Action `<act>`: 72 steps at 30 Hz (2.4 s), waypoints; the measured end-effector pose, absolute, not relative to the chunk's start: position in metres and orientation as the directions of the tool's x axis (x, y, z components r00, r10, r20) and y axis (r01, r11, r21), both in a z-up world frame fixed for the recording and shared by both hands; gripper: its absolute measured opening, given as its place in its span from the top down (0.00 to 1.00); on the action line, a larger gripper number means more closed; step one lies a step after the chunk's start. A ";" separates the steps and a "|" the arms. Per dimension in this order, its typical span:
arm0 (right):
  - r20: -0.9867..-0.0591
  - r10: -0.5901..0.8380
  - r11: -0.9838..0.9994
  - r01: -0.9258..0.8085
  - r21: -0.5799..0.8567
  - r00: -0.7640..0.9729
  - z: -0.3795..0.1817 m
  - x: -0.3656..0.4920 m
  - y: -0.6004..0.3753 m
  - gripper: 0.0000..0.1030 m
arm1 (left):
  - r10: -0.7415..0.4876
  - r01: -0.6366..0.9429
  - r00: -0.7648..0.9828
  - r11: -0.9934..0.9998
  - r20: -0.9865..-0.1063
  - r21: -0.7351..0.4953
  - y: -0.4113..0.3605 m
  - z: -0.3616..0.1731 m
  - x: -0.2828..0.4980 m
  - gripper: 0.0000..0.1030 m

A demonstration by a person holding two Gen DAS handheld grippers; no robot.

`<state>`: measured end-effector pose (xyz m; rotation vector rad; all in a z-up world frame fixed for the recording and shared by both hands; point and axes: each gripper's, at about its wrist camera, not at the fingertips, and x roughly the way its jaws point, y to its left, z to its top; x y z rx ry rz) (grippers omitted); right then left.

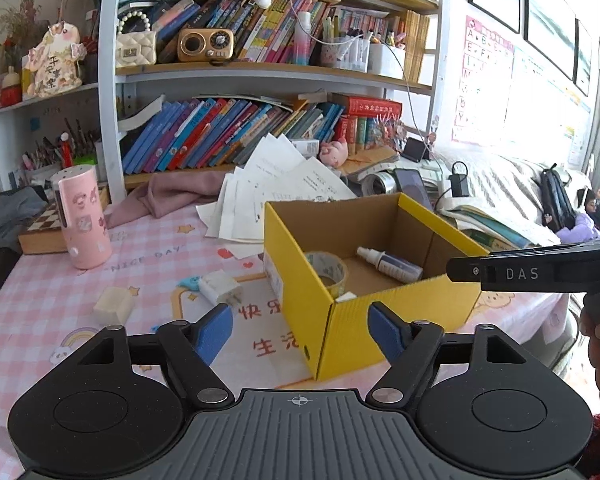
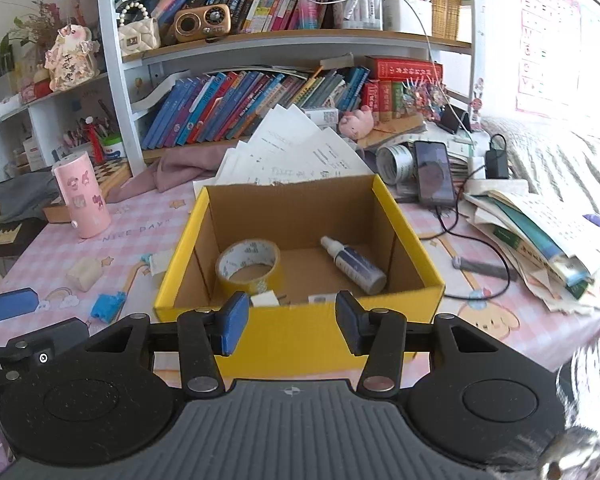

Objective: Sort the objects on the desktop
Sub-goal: 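Lift both tools out of the box and move back to the table items, then close the left gripper on the blue packet while the right gripper grasps the white charger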

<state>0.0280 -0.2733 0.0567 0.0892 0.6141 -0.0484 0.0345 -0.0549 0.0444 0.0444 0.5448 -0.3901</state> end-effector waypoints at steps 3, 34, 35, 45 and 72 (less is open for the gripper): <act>-0.584 -0.030 0.994 0.087 0.070 0.811 0.054 0.018 -0.264 0.53 | -0.355 0.380 0.776 0.923 -0.521 -0.062 -0.045 0.042 0.028 0.22; -0.738 0.170 0.984 -0.158 0.086 0.653 0.010 0.002 -0.144 0.38 | -0.171 0.160 0.737 0.984 -0.653 -0.076 0.056 0.008 -0.009 0.20; -0.737 0.177 0.982 -0.171 0.085 0.652 0.010 0.003 -0.141 0.38 | -0.162 0.148 0.741 0.986 -0.652 -0.076 0.060 0.009 -0.010 0.20; -0.706 0.223 0.965 -0.253 0.064 0.672 0.022 0.015 -0.116 0.37 | -0.125 0.094 0.747 0.992 -0.653 -0.082 0.080 0.011 -0.005 0.19; -0.712 0.240 0.953 -0.298 0.044 0.660 0.016 0.169 -0.102 0.38 | -0.143 0.127 0.682 0.989 -0.717 -0.077 0.055 -0.019 0.110 0.19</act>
